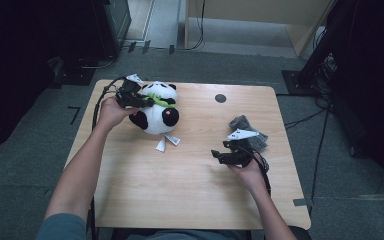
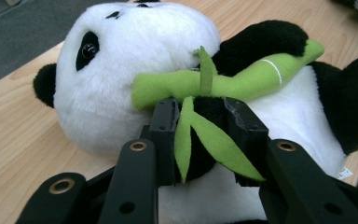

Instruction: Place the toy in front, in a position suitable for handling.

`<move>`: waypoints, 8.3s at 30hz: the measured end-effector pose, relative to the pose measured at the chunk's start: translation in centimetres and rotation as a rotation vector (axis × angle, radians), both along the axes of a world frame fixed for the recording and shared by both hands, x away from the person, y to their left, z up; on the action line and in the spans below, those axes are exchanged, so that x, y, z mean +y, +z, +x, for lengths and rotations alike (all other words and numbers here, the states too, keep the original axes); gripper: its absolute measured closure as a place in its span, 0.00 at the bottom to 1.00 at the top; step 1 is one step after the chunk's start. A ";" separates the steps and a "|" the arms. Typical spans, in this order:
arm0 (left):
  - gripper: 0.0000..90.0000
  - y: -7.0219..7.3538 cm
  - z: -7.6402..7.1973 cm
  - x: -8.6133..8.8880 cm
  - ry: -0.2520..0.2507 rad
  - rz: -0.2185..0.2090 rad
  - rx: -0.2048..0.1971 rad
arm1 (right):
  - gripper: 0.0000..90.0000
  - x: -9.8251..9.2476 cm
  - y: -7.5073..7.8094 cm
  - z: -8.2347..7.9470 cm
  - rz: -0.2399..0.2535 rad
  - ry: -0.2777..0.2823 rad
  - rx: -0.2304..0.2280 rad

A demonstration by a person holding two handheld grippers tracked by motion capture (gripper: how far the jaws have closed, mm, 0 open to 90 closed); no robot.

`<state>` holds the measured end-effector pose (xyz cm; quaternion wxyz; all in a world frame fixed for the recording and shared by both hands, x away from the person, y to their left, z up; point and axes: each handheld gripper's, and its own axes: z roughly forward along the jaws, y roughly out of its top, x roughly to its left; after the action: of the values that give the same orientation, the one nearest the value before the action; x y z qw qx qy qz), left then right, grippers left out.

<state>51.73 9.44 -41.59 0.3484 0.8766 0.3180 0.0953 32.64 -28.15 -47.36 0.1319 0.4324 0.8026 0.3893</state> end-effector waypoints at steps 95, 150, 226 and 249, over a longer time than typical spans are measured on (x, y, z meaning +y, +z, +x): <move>0.85 0.3 -16.7 -9.0 0.040 -0.229 0.001 | 0.64 0.8 0.8 1.2 0.113 0.004 -0.136; 0.45 -1.7 -14.4 -0.1 -0.072 -0.266 -0.023 | 0.53 -0.2 2.1 -2.4 0.112 -0.033 -0.129; 0.70 -4.4 -16.5 0.9 -0.088 -0.295 -0.012 | 0.83 -9.9 -3.3 5.6 0.036 -0.280 0.077; 0.65 -5.9 -16.7 -1.0 0.108 -0.321 -0.010 | 0.85 -9.5 -1.6 4.9 0.075 -0.264 0.079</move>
<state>35.07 8.45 -47.50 0.4798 0.7909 0.3741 0.0660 37.57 -37.63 -48.99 0.1340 0.5537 0.7283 0.3809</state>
